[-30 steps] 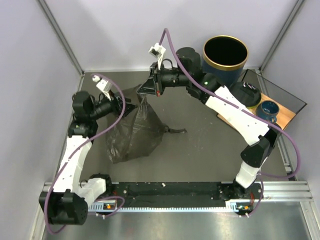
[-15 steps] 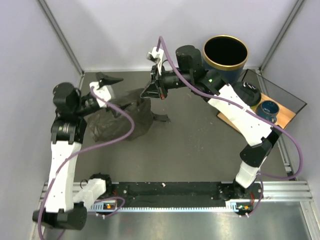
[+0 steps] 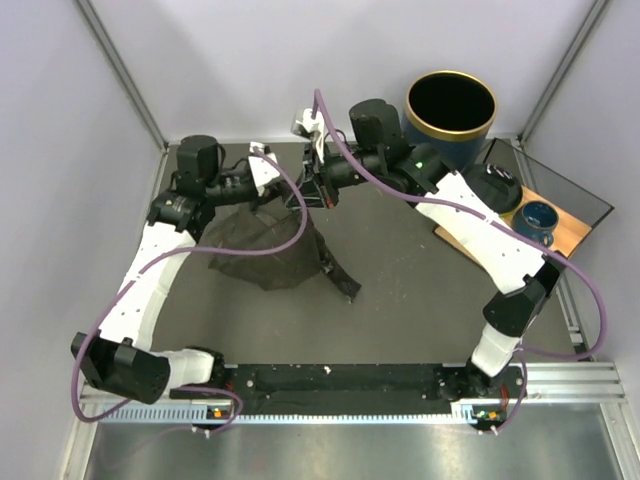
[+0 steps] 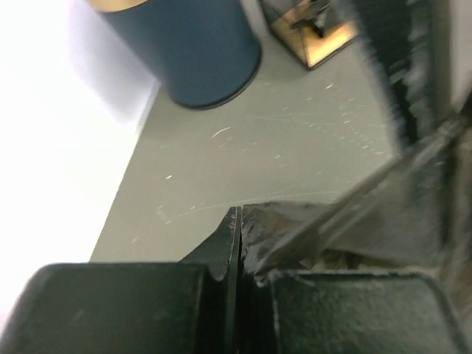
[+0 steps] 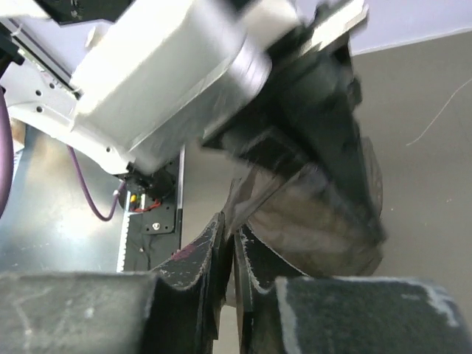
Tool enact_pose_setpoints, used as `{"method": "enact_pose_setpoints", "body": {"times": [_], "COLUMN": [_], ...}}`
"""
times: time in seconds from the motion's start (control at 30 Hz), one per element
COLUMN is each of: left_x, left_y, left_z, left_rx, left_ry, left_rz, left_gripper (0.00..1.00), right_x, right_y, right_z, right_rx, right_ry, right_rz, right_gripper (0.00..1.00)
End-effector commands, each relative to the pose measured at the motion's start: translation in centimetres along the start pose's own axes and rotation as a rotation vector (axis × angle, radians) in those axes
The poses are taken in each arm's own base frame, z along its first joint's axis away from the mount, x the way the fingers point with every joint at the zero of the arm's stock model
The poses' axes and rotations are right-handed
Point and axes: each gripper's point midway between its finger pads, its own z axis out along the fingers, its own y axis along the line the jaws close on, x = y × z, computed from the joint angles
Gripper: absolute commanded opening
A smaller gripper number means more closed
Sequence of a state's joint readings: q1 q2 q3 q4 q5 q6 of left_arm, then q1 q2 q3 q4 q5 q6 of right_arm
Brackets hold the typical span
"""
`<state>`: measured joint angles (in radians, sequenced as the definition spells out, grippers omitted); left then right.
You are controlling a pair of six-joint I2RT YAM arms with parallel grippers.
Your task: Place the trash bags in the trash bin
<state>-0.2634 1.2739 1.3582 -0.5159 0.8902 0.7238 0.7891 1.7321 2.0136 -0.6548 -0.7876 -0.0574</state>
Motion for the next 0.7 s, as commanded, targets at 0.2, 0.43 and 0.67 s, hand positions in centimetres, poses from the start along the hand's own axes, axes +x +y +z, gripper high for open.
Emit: {"method": "enact_pose_setpoints", "body": {"times": [0.2, 0.43, 0.67], "left_x": [-1.9, 1.1, 5.6], "left_y": [10.6, 10.8, 10.5], "left_z": [-10.0, -15.7, -19.7], "left_rx": [-0.449, -0.611, -0.744], "left_ry": [0.007, 0.163, 0.373], "left_rz": [-0.072, -0.027, 0.012], "left_gripper": [0.0, 0.0, 0.0], "right_x": [-3.6, -3.4, -2.0], "right_y": [-3.5, -6.2, -11.4], "right_z": [-7.1, -11.0, -16.0], "right_rx": [0.175, 0.309, 0.63], "right_ry": [-0.123, -0.131, -0.046], "right_rz": [0.096, 0.054, -0.06], "right_gripper": [0.69, 0.84, 0.92]}}
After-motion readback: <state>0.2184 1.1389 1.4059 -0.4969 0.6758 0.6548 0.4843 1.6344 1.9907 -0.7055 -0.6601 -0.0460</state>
